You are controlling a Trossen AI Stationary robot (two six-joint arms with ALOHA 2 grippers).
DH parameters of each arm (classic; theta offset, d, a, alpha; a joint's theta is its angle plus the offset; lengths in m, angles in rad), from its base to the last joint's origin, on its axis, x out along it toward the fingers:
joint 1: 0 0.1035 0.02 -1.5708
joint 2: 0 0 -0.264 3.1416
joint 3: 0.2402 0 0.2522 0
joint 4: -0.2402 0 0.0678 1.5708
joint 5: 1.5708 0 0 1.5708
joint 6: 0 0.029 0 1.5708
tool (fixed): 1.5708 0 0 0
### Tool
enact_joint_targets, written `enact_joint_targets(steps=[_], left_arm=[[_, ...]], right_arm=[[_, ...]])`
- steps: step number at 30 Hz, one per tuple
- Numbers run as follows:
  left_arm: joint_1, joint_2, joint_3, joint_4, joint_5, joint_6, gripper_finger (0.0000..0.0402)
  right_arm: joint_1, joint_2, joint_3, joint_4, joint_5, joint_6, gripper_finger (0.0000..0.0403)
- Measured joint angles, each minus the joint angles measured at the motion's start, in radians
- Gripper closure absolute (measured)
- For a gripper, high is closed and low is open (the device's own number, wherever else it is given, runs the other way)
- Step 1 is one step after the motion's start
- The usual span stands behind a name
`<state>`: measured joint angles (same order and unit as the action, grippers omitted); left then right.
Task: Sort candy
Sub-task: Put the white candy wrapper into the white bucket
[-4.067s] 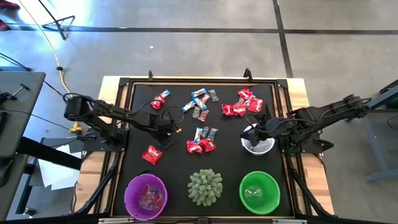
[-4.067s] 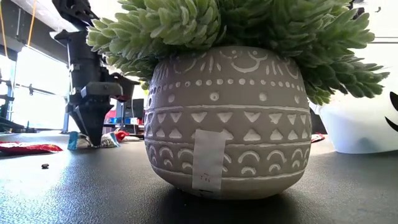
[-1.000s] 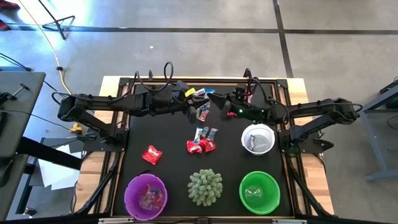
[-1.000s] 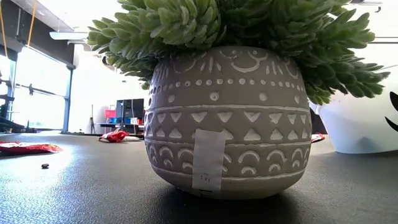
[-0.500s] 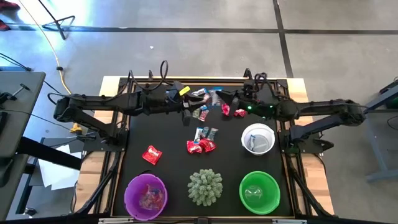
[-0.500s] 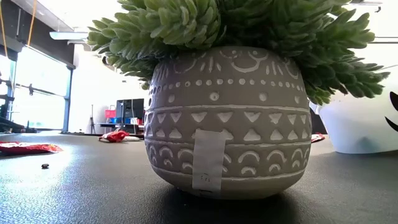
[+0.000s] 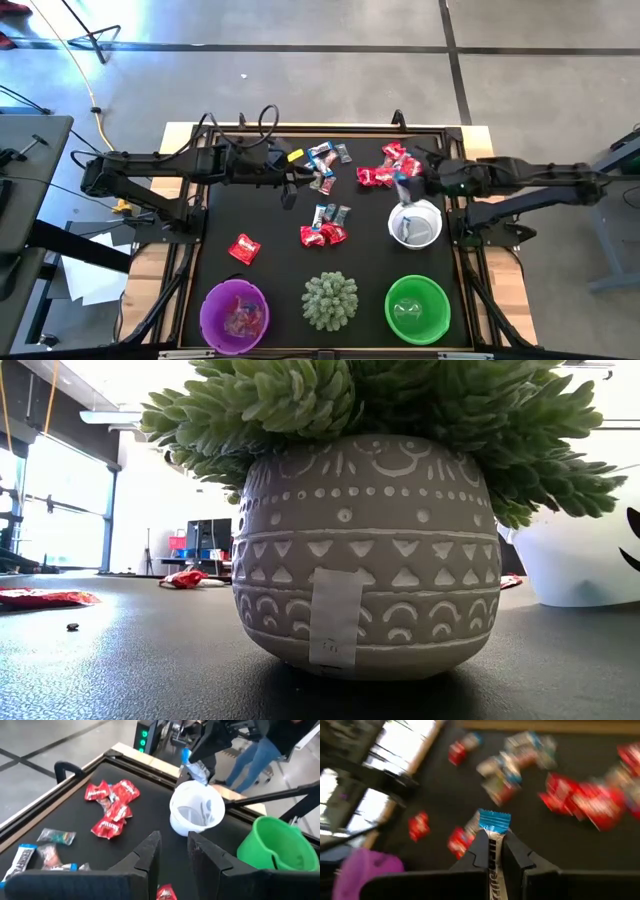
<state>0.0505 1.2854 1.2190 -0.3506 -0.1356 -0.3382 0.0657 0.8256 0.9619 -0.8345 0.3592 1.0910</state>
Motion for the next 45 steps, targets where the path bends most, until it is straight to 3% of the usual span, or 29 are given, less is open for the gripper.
enact_joint_targets(steps=[7, 11, 19, 26, 31, 36, 39, 45], left_arm=[[0.003, 0.0, 0.0, -0.003, -0.008, 0.009, 0.0321], [0.011, 0.0, 0.0, -0.004, -0.012, 0.034, 0.0321], [0.016, 0.0, 0.0, -0.023, -0.012, 0.034, 0.0321], [0.018, 0.001, 0.0, -0.204, -0.012, 0.027, 0.0321], [0.036, 0.001, 0.0, -0.332, -0.026, 0.007, 0.0321], [0.074, 0.002, 0.0, -0.416, -0.142, 0.058, 0.0321], [0.126, 0.011, 0.0, -0.446, -0.153, 0.067, 0.0321], [0.257, 0.098, 0.0, -0.621, -0.139, -0.063, 0.0321]], right_arm=[[0.066, -0.006, 0.0, -0.275, -0.076, 0.166, 0.0393], [0.079, -0.007, 0.0, -0.289, -0.101, 0.166, 0.0368], [0.094, -0.006, 0.0, -0.289, -0.146, 0.166, 0.028], [0.094, -0.008, 0.0, -0.271, -0.183, 0.158, 0.0251], [0.094, -0.008, 0.0, -0.267, -0.167, 0.125, 0.0249], [0.083, -0.01, 0.0, -0.191, -0.107, 0.013, 0.0249], [0.061, -0.01, 0.0, -0.154, -0.072, -0.067, 0.0249], [-0.016, -0.01, 0.0, -0.146, 0.016, -0.185, 0.0249]])
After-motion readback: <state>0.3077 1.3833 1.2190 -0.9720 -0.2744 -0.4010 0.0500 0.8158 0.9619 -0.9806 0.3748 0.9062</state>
